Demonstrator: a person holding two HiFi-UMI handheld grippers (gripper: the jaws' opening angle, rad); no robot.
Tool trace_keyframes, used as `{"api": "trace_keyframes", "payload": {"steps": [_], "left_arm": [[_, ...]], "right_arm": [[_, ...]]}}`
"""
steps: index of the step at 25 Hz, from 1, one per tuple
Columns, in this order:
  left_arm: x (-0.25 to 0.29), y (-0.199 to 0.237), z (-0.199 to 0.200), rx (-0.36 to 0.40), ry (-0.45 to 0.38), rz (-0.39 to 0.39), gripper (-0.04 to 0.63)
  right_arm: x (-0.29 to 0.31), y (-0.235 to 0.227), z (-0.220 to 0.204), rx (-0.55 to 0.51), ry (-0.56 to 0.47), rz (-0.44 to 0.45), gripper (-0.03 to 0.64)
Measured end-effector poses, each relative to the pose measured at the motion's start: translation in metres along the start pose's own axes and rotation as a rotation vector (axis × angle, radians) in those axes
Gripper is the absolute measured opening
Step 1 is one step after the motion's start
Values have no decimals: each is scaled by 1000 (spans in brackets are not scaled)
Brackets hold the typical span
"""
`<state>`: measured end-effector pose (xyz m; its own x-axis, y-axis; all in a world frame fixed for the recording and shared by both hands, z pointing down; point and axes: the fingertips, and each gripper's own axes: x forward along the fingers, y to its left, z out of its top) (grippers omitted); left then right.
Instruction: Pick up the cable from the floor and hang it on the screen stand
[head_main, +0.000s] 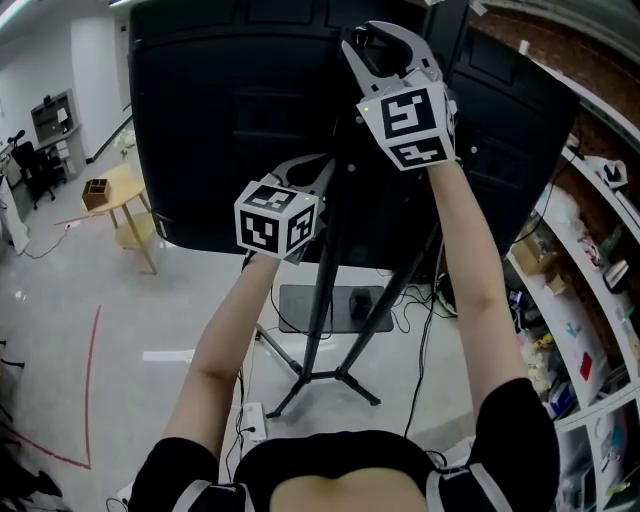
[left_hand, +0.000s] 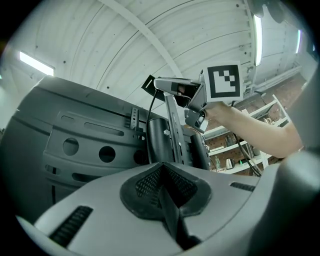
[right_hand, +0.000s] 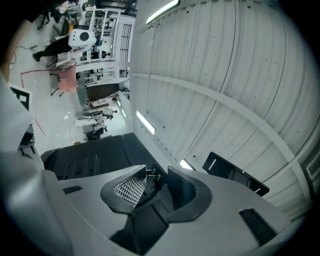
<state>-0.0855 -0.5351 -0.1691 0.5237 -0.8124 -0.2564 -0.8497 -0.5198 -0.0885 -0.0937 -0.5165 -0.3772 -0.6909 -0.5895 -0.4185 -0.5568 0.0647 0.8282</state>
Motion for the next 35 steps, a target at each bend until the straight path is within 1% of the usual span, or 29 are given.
{"api": "trace_keyframes", "payload": {"steps": [3, 5, 8, 13, 16, 22, 26, 31, 35], "left_arm": [[2, 6, -2, 6, 5, 14, 6], [0, 7, -2, 23, 14, 22, 6], [-4, 8, 2, 45, 11, 33, 6], [-8, 7, -6, 27, 14, 25, 6], [-11, 5, -15, 22, 26, 28, 6], [-17, 1, -32, 6, 42, 39, 6], [-21, -2, -38, -4, 45, 40, 6], [-28, -7, -46, -10, 43, 43, 6], [-38, -12, -53, -17, 43, 47, 6]], "right_arm": [[-5, -6, -21, -3, 46, -38, 150], [-17, -11, -31, 22, 61, -65, 150], [-43, -16, -48, 23, 88, -116, 145], [-89, -5, -97, 81, 180, -175, 135], [-109, 15, -121, 132, 228, -183, 120], [-118, 52, -147, 267, 283, -183, 117], [-117, 75, -165, 355, 328, -152, 117], [-115, 104, -163, 395, 314, -136, 117], [-118, 107, -160, 442, 298, -161, 118]]}}
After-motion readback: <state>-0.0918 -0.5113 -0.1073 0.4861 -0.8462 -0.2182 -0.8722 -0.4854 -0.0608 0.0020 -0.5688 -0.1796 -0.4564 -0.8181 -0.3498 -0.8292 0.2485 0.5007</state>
